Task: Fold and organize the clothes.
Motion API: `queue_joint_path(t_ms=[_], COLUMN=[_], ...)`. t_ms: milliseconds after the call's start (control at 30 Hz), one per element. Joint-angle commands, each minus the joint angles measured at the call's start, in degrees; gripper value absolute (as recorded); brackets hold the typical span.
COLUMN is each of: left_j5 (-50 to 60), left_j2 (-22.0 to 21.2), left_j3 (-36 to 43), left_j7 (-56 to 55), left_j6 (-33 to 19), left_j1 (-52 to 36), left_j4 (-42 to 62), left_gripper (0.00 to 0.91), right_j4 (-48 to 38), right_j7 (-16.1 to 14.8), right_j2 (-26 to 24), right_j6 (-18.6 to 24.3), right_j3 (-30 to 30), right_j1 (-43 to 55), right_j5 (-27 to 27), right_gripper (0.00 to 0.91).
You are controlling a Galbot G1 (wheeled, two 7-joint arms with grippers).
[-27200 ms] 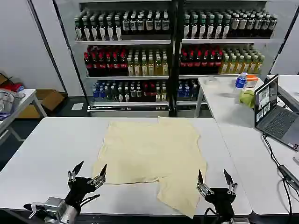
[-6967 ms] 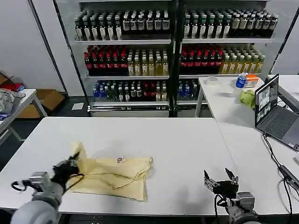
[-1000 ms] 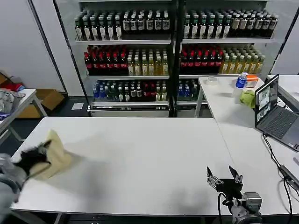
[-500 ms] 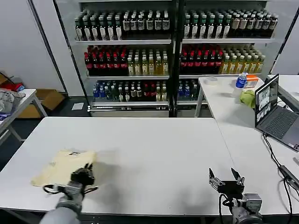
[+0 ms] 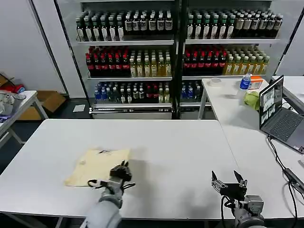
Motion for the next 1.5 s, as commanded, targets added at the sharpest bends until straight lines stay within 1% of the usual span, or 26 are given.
queue_joint_path(t_ms=[33,100,233,267,300,333,367,433,467,500,600,667,767,833,900,933,1000,1067,1100,1133,1167,1200,1267,1300,1367,1500], left_j5=[-2.0,-2.0,-2.0,-2.0,-2.1,-2.4,-3.4,-4.8,-5.8,-7.4,-14.2,-17.4,-19.6,-20.9,-21.3,-21.3,-21.6,-22.5,-23.1,-24.6,-25.6,-26.0,-27.1,-27.4,-27.9,-27.5], left_j2=[-6.7,-7.4,-9.7,-10.5,-11.6,-12.1,-12.9,-14.0,-14.5,-14.8,-15.3,-15.0,-13.1,-10.6,-8.2,-4.4,-1.4,3.4,4.4,6.3,7.2,8.0,9.0,9.4,9.5,8.7], left_j3=[10.9,11.9,13.5,13.8,14.0,14.1,14.2,13.9,13.6,13.3,11.8,10.6,7.8,4.5,1.7,-0.7,-3.8,-10.4,-12.7,-16.2,-19.1,-20.3,-24.2,-25.2,-26.8,-27.6], left_j7=[-1.1,-1.3,-2.2,-2.4,-2.5,-2.6,-2.5,-1.9,-1.3,-1.1,-1.2,-1.1,-0.9,-0.8,-0.7,-0.7,-0.8,-0.7,-0.7,-0.6,-0.5,-0.5,-0.5,-0.5,-0.5,-0.4], left_j6=[0.2,0.1,0.1,0.1,0.1,0.1,0.0,-1.7,-4.8,-6.6,-10.6,-13.3,-17.0,-17.7,-18.0,-18.3,-18.0,-18.4,-18.3,-18.2,-18.3,-18.3,-18.2,-18.2,-18.1,-18.2], left_j1=[-9.2,-9.7,-11.6,-12.0,-12.7,-12.9,-13.3,-14.0,-14.5,-14.7,-15.0,-14.6,-12.8,-10.6,-8.1,-6.3,-4.2,-0.5,0.5,2.0,4.3,5.3,7.8,9.4,11.6,14.2], left_j4=[8.6,9.6,12.5,13.2,14.3,14.5,14.9,15.4,15.9,16.0,15.5,14.6,11.5,7.4,3.9,1.9,0.0,-2.2,-3.1,-4.2,-4.9,-5.1,-6.4,-6.8,-7.8,-8.9], left_gripper=[0.020,0.020,0.071,0.161,0.292,0.715,0.907,0.907,0.907,0.907,0.907,0.907,0.907,0.907,0.907,0.907,0.907,0.907,0.907,0.907,0.907,0.907,0.907,0.907,0.907,0.907], right_j4=[0.0,0.0,0.0,0.0,0.0,0.0,0.0,0.0,0.0,0.0,0.0,0.1,-0.1,-0.5,-1.0,-1.3,-2.2,-4.1,-5.0,-7.1,-7.9,-9.5,-12.6,-13.6,-17.4,-24.9], right_j7=[-0.1,-0.1,-0.1,-0.2,-0.2,-0.3,-0.4,-0.5,-0.6,-0.7,-0.8,-0.9,-1.0,-1.0,-0.7,-0.2,0.1,0.9,1.5,2.3,2.8,3.4,5.4,5.6,7.6,9.2], right_j2=[-0.3,-0.5,-0.4,-0.3,-0.1,-0.1,-0.1,0.0,-0.1,0.0,0.0,0.1,0.3,0.5,0.9,1.6,2.4,3.6,4.1,5.1,5.6,6.6,8.6,9.5,11.9,16.2], right_j6=[-0.2,-0.2,-0.3,-0.3,-0.2,-0.2,-0.2,-0.1,0.0,0.0,0.2,0.3,0.4,0.5,0.6,0.5,0.2,-0.2,-0.3,-0.4,-0.4,-0.4,-0.7,-0.9,-1.5,-2.3], right_j3=[0.0,0.0,-0.1,-0.2,-0.4,-0.5,-0.6,-0.8,-0.9,-0.9,-1.0,-1.2,-2.0,-3.0,-5.0,-6.8,-8.6,-12.8,-13.5,-16.1,-16.9,-18.0,-20.3,-21.1,-22.8,-24.1], right_j1=[0.4,0.7,1.1,1.1,1.2,1.3,1.3,1.5,1.6,1.7,1.9,2.0,2.5,3.4,4.8,6.2,8.3,11.6,12.9,15.9,17.0,19.0,22.4,23.5,27.1,33.2], right_j5=[-0.1,0.0,-0.1,-0.2,-0.4,-0.6,-0.8,-1.2,-1.4,-1.5,-1.8,-2.0,-2.4,-2.3,-0.8,0.6,1.8,4.1,4.6,6.0,6.5,7.6,9.9,10.6,12.9,16.5], right_gripper=[0.907,0.907,0.907,0.907,0.907,0.907,0.907,0.907,0.907,0.907,0.907,0.907,0.907,0.907,0.907,0.907,0.907,0.907,0.907,0.907,0.907,0.907,0.907,0.907,0.907,0.907])
